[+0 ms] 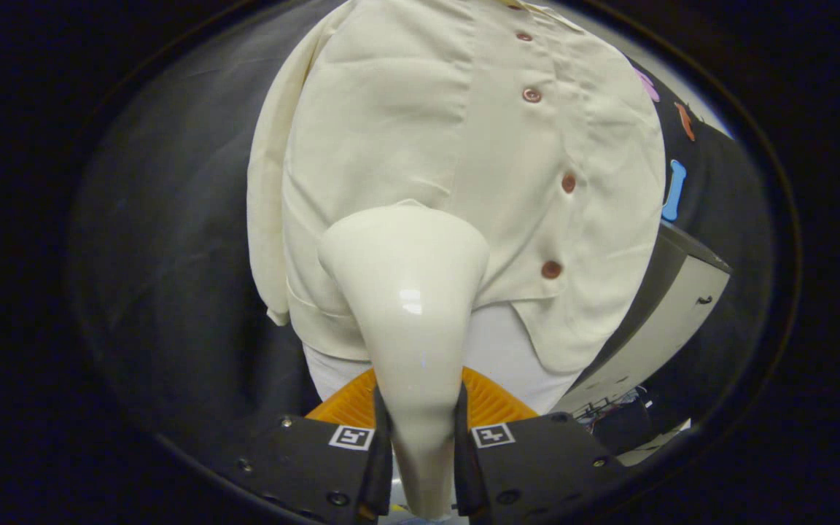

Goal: Iron the clothes twice with a garment steamer, once on the left side and once on the right side.

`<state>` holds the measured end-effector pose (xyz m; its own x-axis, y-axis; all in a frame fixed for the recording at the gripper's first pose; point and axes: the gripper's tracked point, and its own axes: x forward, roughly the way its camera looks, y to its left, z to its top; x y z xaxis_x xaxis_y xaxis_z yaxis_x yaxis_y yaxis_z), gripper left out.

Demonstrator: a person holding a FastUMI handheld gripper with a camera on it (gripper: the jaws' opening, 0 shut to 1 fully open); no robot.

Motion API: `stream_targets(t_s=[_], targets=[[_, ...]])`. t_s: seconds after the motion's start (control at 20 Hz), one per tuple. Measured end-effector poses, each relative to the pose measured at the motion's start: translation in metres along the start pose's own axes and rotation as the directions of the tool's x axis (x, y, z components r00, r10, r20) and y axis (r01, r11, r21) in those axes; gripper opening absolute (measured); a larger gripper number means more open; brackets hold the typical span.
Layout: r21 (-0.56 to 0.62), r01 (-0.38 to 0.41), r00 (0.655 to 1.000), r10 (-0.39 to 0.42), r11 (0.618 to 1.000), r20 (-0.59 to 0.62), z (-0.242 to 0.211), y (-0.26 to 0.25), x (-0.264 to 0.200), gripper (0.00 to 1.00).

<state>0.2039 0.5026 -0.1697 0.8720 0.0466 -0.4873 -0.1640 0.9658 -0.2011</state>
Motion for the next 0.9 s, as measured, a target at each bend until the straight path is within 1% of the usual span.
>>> stream_targets(t_s=[0.25,0.4,0.5,0.65,0.9], targets=[[-0.013,-0.018,0.999,0.017,1.0,-0.05,-0.031,0.013,0.009,0.35],[-0.022,-0.011,0.997,0.009,1.0,-0.083,-0.05,0.016,0.013,0.35],[-0.002,-0.019,0.995,0.018,1.0,-0.101,-0.063,0.019,0.014,0.35],[-0.018,-0.028,0.992,0.026,0.999,-0.12,-0.08,0.021,0.009,0.35],[0.0,-0.021,0.996,0.021,1.0,-0.086,-0.074,0.012,-0.024,0.35]])
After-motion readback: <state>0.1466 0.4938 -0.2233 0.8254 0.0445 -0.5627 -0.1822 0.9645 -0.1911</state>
